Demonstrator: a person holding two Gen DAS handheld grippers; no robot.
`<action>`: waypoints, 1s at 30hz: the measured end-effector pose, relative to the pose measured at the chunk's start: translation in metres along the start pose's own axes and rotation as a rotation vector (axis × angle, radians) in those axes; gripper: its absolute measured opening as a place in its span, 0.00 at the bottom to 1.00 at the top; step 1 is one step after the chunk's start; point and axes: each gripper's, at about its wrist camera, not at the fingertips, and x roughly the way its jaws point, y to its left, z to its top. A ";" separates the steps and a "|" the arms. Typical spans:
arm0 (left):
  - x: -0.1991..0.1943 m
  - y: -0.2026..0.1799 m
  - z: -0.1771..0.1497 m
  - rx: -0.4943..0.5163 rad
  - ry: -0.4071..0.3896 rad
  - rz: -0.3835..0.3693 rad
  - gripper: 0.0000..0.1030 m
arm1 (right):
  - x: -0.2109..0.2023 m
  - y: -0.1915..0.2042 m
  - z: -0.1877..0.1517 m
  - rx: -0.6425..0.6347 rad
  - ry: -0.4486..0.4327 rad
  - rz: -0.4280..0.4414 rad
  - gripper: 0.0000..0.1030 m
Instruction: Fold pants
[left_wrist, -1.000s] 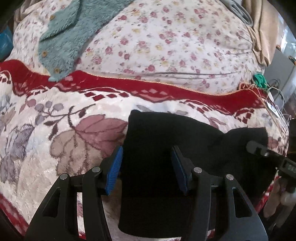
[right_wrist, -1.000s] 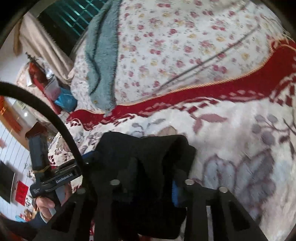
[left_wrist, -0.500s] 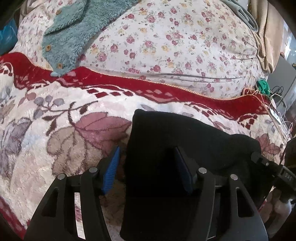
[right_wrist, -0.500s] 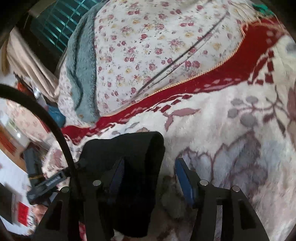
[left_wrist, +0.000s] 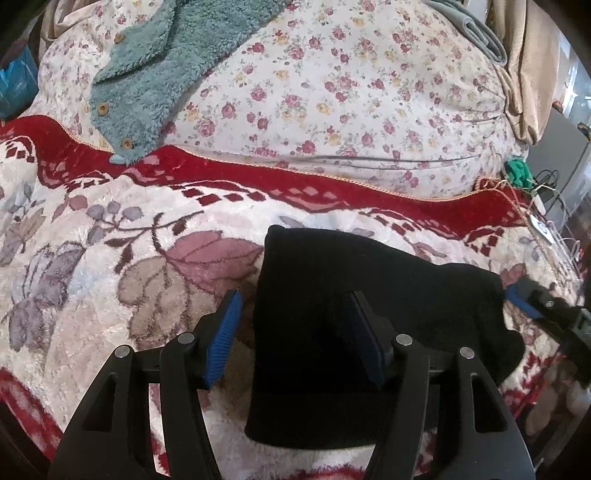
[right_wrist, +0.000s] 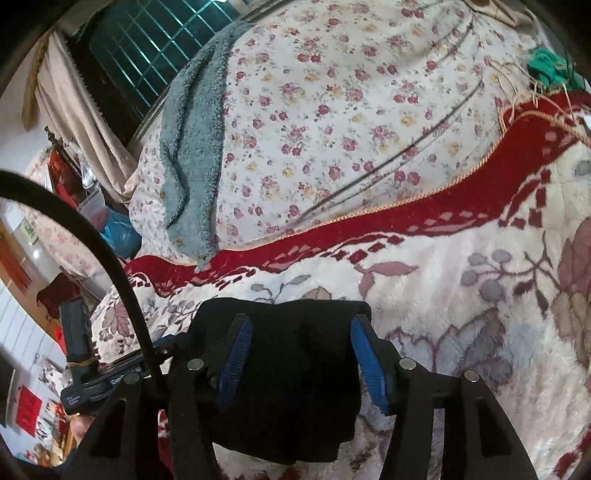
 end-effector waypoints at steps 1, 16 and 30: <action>-0.002 0.000 0.000 0.000 0.001 -0.006 0.58 | 0.002 -0.002 -0.002 0.008 0.011 0.000 0.60; 0.006 0.029 -0.010 -0.049 0.089 -0.106 0.60 | 0.038 -0.041 -0.029 0.139 0.152 0.132 0.78; 0.026 0.033 -0.006 -0.040 0.099 -0.123 0.71 | 0.060 -0.037 -0.022 0.109 0.180 0.180 0.87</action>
